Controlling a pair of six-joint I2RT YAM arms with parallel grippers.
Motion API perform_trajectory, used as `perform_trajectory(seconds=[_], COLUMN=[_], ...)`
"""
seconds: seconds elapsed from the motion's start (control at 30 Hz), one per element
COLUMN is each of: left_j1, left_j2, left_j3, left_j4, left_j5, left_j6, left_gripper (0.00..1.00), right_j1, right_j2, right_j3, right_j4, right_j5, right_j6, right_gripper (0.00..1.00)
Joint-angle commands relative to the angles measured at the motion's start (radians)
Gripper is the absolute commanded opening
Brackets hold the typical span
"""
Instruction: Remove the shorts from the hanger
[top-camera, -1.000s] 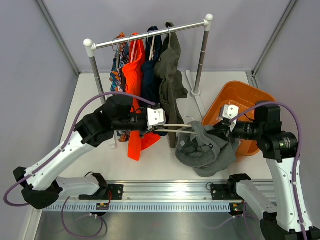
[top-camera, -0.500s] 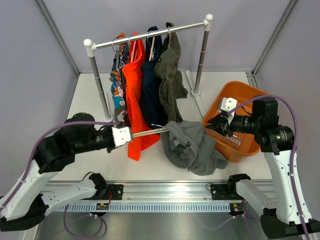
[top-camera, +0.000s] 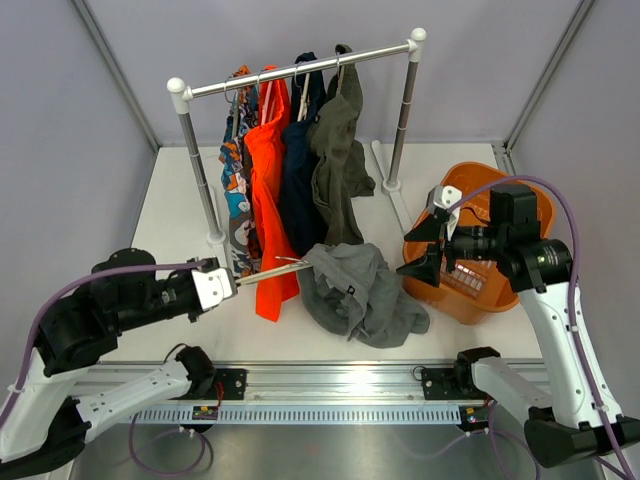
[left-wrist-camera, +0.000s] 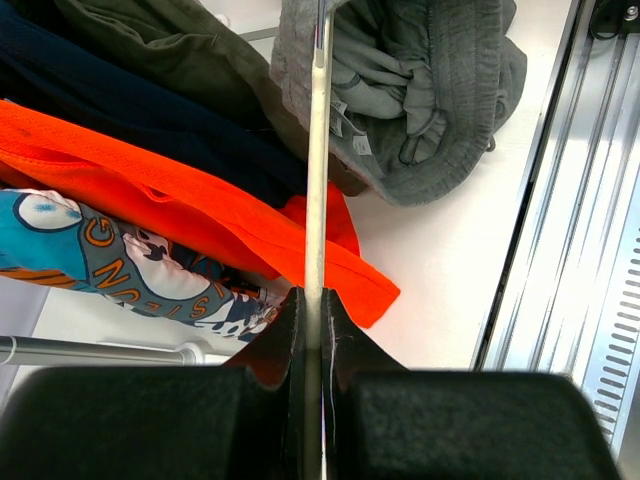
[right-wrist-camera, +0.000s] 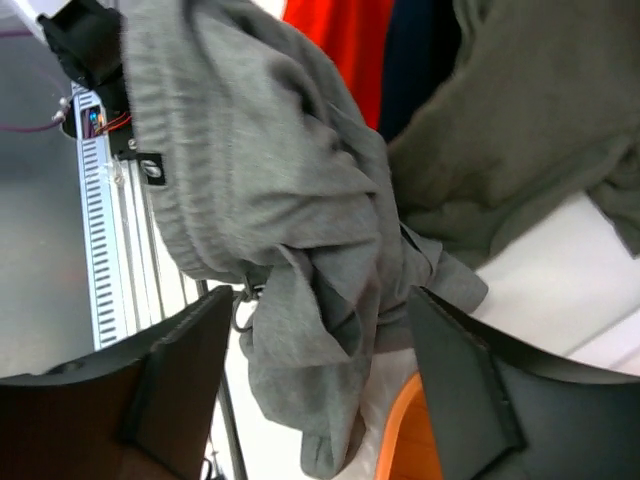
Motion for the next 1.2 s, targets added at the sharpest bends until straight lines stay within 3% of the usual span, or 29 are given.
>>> perform_trajectory(seconds=[0.0, 0.13, 0.47, 0.57, 0.6, 0.7, 0.87, 1.17], left_j1=[0.005, 0.005, 0.005, 0.005, 0.005, 0.005, 0.005, 0.005], left_j2=[-0.003, -0.006, -0.015, -0.032, -0.038, -0.061, -0.064, -0.087], left_j3=[-0.002, -0.001, -0.019, -0.019, -0.016, -0.005, 0.050, 0.136], left_j4=[0.138, 0.192, 0.285, 0.288, 0.282, 0.238, 0.121, -0.005], left_j5=[0.003, 0.013, 0.076, 0.069, 0.063, 0.024, -0.026, -0.048], left_j6=[-0.036, -0.061, -0.159, -0.171, -0.171, -0.177, -0.188, -0.182], left_gripper=[0.00, 0.00, 0.00, 0.00, 0.00, 0.00, 0.00, 0.00], right_j1=[0.067, 0.129, 0.265, 0.282, 0.281, 0.281, 0.226, 0.080], right_j2=[-0.072, -0.076, -0.004, 0.028, 0.036, 0.019, -0.058, -0.115], right_j3=[-0.064, -0.117, -0.197, -0.197, -0.191, -0.159, -0.150, -0.191], right_j4=[0.145, 0.165, 0.366, 0.383, 0.371, 0.314, 0.320, 0.449], right_j5=[0.057, 0.158, 0.332, 0.352, 0.358, 0.375, 0.424, 0.547], right_j6=[0.168, 0.225, 0.331, 0.331, 0.320, 0.280, 0.324, 0.579], right_gripper=[0.84, 0.95, 0.89, 0.60, 0.28, 0.00, 0.00, 0.00])
